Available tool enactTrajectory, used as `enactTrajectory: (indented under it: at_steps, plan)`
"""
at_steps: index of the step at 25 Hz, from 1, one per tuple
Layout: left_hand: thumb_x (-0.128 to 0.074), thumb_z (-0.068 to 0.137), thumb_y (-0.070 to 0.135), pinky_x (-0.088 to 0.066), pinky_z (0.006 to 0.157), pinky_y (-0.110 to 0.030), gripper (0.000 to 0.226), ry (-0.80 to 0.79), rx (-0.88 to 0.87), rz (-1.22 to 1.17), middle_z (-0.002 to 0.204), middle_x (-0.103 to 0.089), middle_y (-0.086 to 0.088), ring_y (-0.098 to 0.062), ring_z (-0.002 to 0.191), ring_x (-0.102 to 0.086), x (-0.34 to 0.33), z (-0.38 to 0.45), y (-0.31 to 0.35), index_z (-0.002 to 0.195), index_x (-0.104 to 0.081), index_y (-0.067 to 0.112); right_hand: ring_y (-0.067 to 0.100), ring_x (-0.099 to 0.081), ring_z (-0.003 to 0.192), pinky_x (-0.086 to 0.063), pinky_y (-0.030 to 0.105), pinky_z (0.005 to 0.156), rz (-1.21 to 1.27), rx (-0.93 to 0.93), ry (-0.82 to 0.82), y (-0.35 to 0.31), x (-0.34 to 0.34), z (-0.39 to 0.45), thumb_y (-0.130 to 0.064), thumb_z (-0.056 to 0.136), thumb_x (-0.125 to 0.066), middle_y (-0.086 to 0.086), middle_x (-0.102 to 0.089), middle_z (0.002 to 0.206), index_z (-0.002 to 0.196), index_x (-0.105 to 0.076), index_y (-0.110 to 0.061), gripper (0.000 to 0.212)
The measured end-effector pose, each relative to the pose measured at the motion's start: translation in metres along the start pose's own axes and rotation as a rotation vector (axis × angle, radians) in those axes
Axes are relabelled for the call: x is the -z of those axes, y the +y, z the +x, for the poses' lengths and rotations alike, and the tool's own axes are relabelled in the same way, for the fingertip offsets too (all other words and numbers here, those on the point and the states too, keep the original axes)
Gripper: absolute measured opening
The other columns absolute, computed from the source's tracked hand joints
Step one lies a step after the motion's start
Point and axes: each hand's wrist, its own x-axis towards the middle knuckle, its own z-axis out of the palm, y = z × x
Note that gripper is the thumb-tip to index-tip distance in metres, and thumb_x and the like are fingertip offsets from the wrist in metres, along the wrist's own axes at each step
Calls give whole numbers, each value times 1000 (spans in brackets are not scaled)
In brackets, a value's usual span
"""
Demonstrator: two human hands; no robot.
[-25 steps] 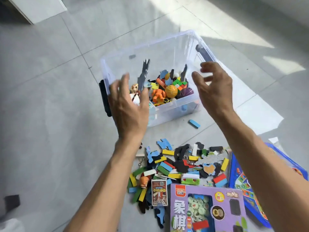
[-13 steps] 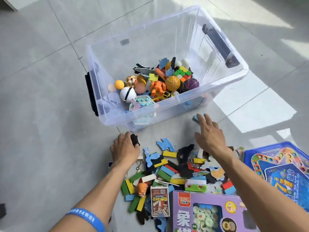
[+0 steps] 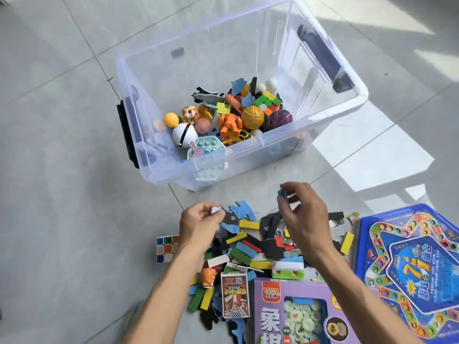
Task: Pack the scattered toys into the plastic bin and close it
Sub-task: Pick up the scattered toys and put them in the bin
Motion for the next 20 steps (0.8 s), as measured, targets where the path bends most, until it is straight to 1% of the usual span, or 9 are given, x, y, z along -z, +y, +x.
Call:
enactTrajectory:
  at_steps: [3,5,7,8,11,14,16,18,20]
  plan:
    - [-78,76,8,-51,57,-20,14,-167,-280,-408,88,-75,-8,-19,76,-68,10,-70,63,81,-72,19,12,-66,79,-54,24,67,419,110,171,-94,50,-14,-8,88,-69,0,-68,93,103,-64,-15,16]
    - [-76,80,16,-52,61,-21,14,-66,-459,-575,93,-74,-4,-16,81,-67,14,-85,111,93,-72,19,13,-68,82,-56,29,69,570,180,216,-137,75,21,-14,88,-72,-2,-68,98,107,-61,-16,22]
    - [-67,88,34,-53,68,-24,24,63,-409,-650,102,-74,0,-14,92,-70,19,-87,136,108,-68,19,10,-68,88,-55,25,71,476,168,213,-152,86,53,-24,86,-73,-5,-67,107,112,-58,-21,30]
    - [-64,90,36,-52,69,-25,22,100,-354,-639,102,-74,-2,-14,90,-70,22,-84,134,105,-68,20,6,-67,88,-55,23,71,399,144,216,-142,83,58,-25,87,-71,-6,-67,107,113,-58,-21,29]
    - [-63,86,23,-48,67,-28,4,186,-214,-275,91,-74,-4,-15,78,-66,12,-71,77,86,-67,24,11,-67,88,-58,36,78,72,40,-10,-72,46,22,-14,90,-63,-2,-70,107,117,-62,-19,28]
    - [-58,88,24,-46,75,-28,19,111,-190,406,110,-68,-3,-17,92,-62,-14,-26,16,107,-62,21,24,-55,120,-50,40,92,-432,66,-423,3,2,-15,-10,90,-53,-2,-57,138,136,-51,-24,48]
    - [-53,92,30,-46,86,-35,32,-3,-197,808,122,-59,-7,-27,108,-57,-22,-2,-11,122,-54,17,25,-39,135,-48,43,95,-638,199,-528,34,-17,-28,-6,87,-51,-1,-44,148,137,-47,-25,53]
    - [-57,91,33,-45,89,-37,36,-64,-174,907,123,-55,-8,-30,112,-55,-26,14,-31,123,-52,17,31,-39,132,-48,44,89,-747,311,-553,48,-26,-36,-8,84,-58,6,-46,141,126,-54,-22,45]
    - [-65,87,27,-45,84,-34,27,-40,-188,805,115,-59,-5,-27,105,-58,-31,25,-42,111,-55,18,33,-52,107,-47,42,79,-789,351,-510,54,-29,-37,-12,79,-66,8,-56,118,110,-60,-20,33]
